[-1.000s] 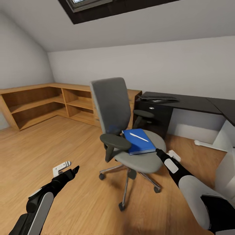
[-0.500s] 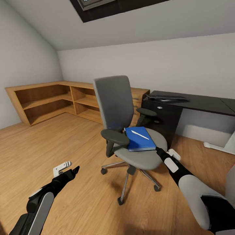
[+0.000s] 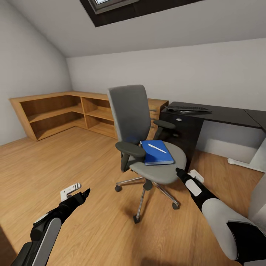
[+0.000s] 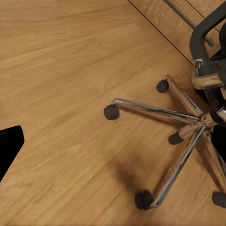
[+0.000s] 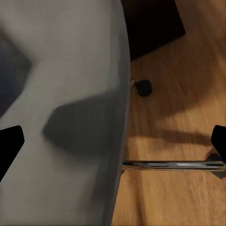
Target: In the bedroom, organize the workspace by keeping the computer under the desk, ensuring the monitor is on the desk, placing the keyboard on the desk next to the monitor, placing the mouse on the desk next to the keyboard, moving the folder from the swivel chair onto the desk next to the mouse, stacking the notebook on top of the folder with the pen on top of the notebook, and positioning the swivel chair next to the desk.
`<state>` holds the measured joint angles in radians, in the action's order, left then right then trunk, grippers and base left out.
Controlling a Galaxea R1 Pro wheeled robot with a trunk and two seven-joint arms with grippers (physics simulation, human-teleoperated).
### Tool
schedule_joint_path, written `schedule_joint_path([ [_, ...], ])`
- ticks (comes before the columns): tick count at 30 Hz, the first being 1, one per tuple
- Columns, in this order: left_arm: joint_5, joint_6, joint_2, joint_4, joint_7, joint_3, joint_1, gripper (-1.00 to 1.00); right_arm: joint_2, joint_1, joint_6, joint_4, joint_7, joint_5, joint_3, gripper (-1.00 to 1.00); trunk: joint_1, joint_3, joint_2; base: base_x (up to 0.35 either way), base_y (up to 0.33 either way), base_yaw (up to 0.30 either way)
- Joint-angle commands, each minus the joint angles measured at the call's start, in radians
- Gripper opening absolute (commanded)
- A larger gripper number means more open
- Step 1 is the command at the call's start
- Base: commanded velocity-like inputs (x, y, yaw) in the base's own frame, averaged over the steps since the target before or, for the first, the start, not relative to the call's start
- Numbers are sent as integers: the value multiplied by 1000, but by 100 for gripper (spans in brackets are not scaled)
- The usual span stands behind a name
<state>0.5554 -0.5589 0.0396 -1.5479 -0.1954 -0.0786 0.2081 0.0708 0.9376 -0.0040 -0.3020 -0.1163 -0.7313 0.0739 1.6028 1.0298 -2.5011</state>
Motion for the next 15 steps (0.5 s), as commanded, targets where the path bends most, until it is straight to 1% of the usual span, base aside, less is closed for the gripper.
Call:
schedule_joint_path([
  [1,11,-4,0,-1,-8,0,1,100,0,0,-1,37,-4,-14,-3,100,0,1,0,0,0,0],
  [5,11,-4,0,-1,-9,0,1,100,-2,-1,-1,37,-4,-14,-3,100,0,1,0,0,0,5],
  [8,11,-4,0,-1,-9,0,1,100,-4,-1,-1,37,-4,-14,-3,100,0,1,0,0,0,88],
  [15,11,-4,0,-1,-9,0,1,100,-8,-1,-1,37,-4,-13,-3,100,0,1,0,0,0,231],
])
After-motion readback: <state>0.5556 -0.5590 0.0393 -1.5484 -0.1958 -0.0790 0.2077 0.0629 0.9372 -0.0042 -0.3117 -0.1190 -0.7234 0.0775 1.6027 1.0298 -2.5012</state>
